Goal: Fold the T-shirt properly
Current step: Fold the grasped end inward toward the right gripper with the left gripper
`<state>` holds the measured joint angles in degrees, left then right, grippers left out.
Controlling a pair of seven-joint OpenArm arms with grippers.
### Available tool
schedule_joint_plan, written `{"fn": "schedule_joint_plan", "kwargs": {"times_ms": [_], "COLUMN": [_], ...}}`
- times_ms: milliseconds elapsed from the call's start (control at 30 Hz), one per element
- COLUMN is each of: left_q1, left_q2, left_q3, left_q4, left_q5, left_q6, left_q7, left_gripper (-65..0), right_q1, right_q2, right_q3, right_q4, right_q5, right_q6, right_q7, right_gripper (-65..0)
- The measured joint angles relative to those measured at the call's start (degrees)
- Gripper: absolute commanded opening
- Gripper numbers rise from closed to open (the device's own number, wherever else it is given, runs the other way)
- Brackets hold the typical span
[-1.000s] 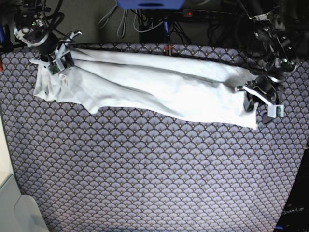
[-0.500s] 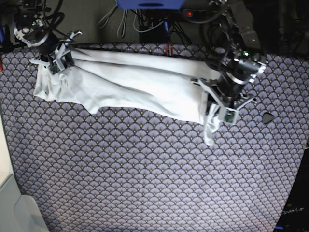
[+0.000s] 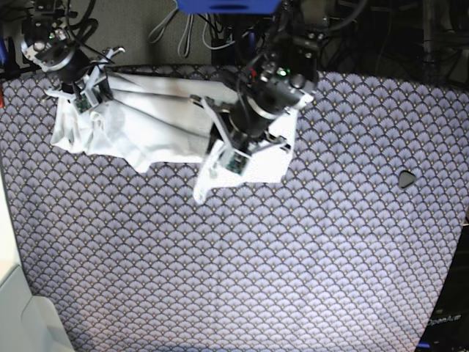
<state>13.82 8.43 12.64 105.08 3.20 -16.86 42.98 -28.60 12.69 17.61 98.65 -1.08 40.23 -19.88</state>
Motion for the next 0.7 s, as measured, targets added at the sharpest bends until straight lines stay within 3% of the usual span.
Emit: {"fn": "schedule_joint_plan", "kwargs": {"times_ms": [567, 600, 700], "left_q1": [-0.4, -0.3, -0.2], "left_q2": [0.0, 0.0, 0.0], "left_q3": [0.9, 0.9, 1.4], "left_q4": [-4.2, -4.3, -4.3], "left_q5": [0.2, 0.0, -0.3], "left_q6": [0.4, 1.4, 8.6], "left_q7": [-1.9, -3.8, -9.0], "left_gripper": [-64.5, -64.5, -64.5], "right_q1": [0.0, 0.0, 0.0], "right_q2": [0.0, 0.0, 0.0], "right_q3": [0.0, 0.0, 0.0], "right_q4": [0.0, 0.0, 0.0], "right_q5": [0.0, 0.0, 0.0], "right_q6": [0.0, 0.0, 0.0], "right_q7": [0.0, 0.0, 0.0], "right_gripper": [-51.0, -51.0, -51.0]}}
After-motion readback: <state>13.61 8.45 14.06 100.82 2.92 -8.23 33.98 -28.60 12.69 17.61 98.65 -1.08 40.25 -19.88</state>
